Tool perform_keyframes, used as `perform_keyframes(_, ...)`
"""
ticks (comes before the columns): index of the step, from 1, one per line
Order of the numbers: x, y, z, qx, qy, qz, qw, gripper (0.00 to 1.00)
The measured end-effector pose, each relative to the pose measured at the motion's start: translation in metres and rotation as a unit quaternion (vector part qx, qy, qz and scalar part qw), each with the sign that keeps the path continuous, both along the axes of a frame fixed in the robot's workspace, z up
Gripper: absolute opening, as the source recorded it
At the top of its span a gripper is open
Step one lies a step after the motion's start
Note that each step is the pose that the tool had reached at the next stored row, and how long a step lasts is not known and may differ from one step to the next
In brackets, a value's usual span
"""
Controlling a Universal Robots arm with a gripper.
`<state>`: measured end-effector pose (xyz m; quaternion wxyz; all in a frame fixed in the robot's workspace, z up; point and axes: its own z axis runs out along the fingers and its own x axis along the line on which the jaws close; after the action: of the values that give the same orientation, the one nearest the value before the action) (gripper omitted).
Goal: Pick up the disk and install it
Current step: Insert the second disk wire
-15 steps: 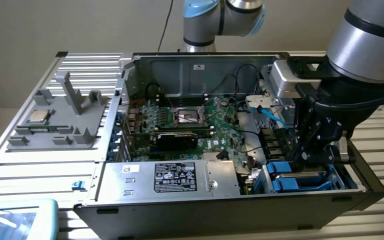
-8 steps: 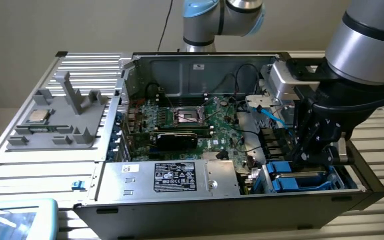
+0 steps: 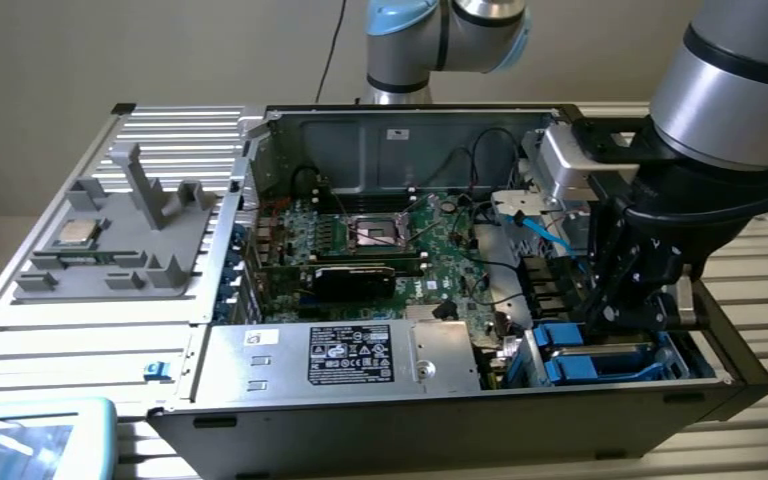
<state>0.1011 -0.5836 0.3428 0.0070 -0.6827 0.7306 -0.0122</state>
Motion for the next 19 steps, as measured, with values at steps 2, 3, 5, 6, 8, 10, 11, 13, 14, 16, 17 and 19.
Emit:
perform_keyframes(2,0.0000,0.0002,-0.0002,-0.0003,-0.0014,0.000,1.0000,0.16)
perform_keyframes(3,0.0000,0.0003,-0.0005,-0.0006,-0.0018,0.000,1.0000,0.16)
perform_keyframes(5,0.0001,0.0004,-0.0012,-0.0008,-0.0021,0.000,1.0000,0.16)
perform_keyframes(6,0.0001,0.0005,-0.0017,-0.0008,-0.0022,0.000,1.0000,0.16)
perform_keyframes(8,0.0000,0.0007,-0.0027,-0.0008,-0.0022,0.000,1.0000,0.16)
perform_keyframes(10,0.0000,0.0008,-0.0035,-0.0008,-0.0022,0.000,1.0000,0.16)
perform_keyframes(11,0.0000,0.0009,-0.0040,-0.0009,-0.0022,0.000,1.0000,0.16)
perform_keyframes(13,0.0000,0.0010,-0.0049,-0.0008,-0.0022,0.000,1.0000,0.16)
perform_keyframes(14,0.0000,0.0010,-0.0052,-0.0009,-0.0022,0.000,1.0000,0.16)
perform_keyframes(16,0.0003,0.0010,-0.0060,-0.0008,-0.0022,0.000,1.0000,0.16)
perform_keyframes(17,0.0006,0.0009,-0.0063,-0.0009,-0.0022,0.000,1.0000,0.16)
perform_keyframes(19,0.0015,0.0009,-0.0066,-0.0009,-0.0021,0.000,1.0000,0.16)
